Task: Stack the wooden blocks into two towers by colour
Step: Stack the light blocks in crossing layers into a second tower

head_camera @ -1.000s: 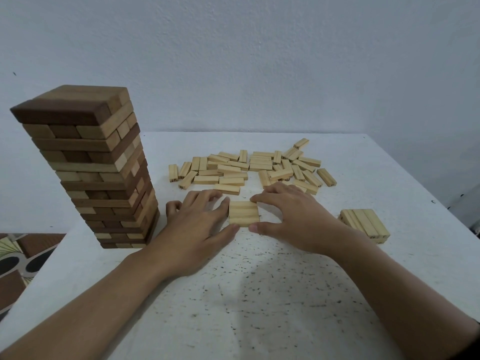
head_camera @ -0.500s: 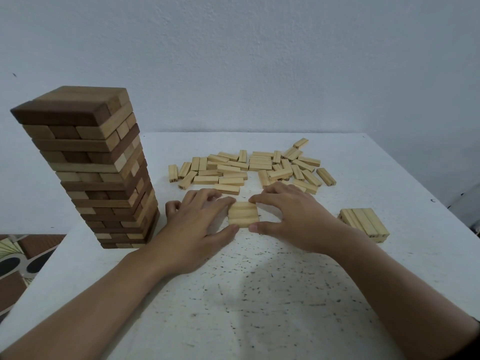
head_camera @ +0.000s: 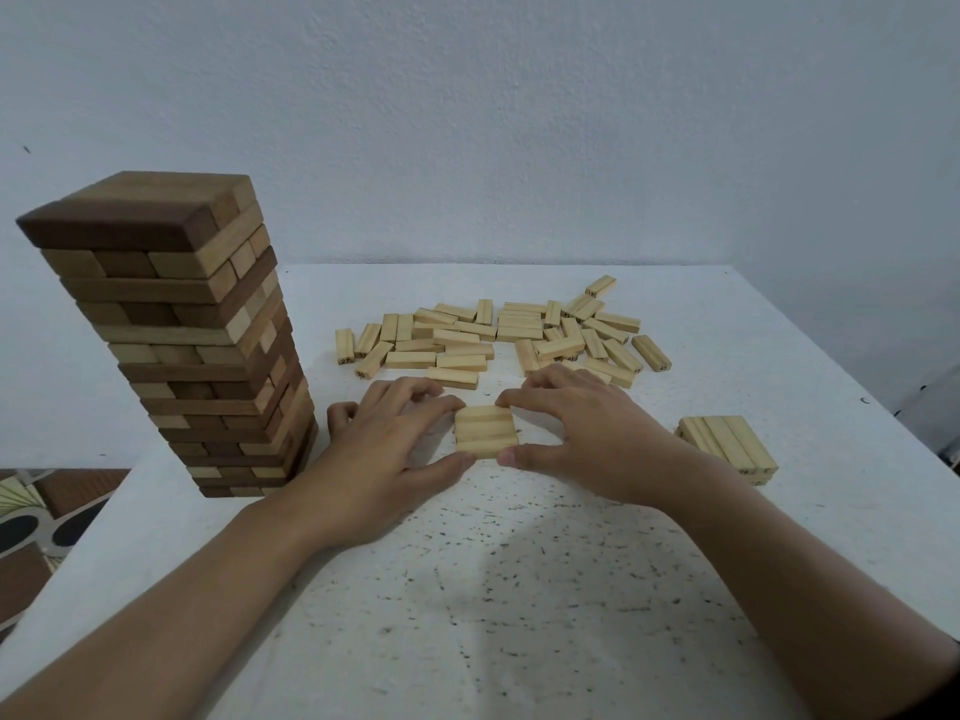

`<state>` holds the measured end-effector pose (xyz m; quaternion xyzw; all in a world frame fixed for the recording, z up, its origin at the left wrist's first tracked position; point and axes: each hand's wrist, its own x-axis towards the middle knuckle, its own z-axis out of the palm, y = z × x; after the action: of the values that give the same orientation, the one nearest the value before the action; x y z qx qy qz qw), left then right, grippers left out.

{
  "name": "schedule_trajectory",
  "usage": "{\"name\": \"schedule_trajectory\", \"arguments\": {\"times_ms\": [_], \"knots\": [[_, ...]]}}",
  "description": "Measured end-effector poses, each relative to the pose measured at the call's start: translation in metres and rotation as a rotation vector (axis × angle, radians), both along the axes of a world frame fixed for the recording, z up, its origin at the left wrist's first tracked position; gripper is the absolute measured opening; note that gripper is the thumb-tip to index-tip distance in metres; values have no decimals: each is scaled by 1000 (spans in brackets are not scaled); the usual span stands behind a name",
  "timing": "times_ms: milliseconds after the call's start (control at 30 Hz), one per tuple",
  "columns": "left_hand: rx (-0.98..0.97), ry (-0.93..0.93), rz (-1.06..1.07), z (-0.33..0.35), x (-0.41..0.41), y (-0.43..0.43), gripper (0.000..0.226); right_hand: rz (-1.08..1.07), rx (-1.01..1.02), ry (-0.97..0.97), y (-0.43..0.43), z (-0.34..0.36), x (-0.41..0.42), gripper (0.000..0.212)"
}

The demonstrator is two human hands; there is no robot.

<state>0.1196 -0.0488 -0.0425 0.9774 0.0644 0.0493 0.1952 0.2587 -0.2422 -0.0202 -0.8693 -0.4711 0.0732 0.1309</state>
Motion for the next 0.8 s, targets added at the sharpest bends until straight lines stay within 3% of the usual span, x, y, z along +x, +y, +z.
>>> {"name": "schedule_trajectory", "arguments": {"times_ms": [300, 467, 800], "knots": [[24, -21, -34, -1, -1, -2, 69, 25, -39, 27, -4, 5, 1, 73], [-5, -32, -36, -2, -1, 0, 70, 44, -55, 26, -4, 6, 1, 63], [-35, -26, -25, -1, -1, 2, 78, 38, -49, 11, -3, 6, 1, 64]]}}
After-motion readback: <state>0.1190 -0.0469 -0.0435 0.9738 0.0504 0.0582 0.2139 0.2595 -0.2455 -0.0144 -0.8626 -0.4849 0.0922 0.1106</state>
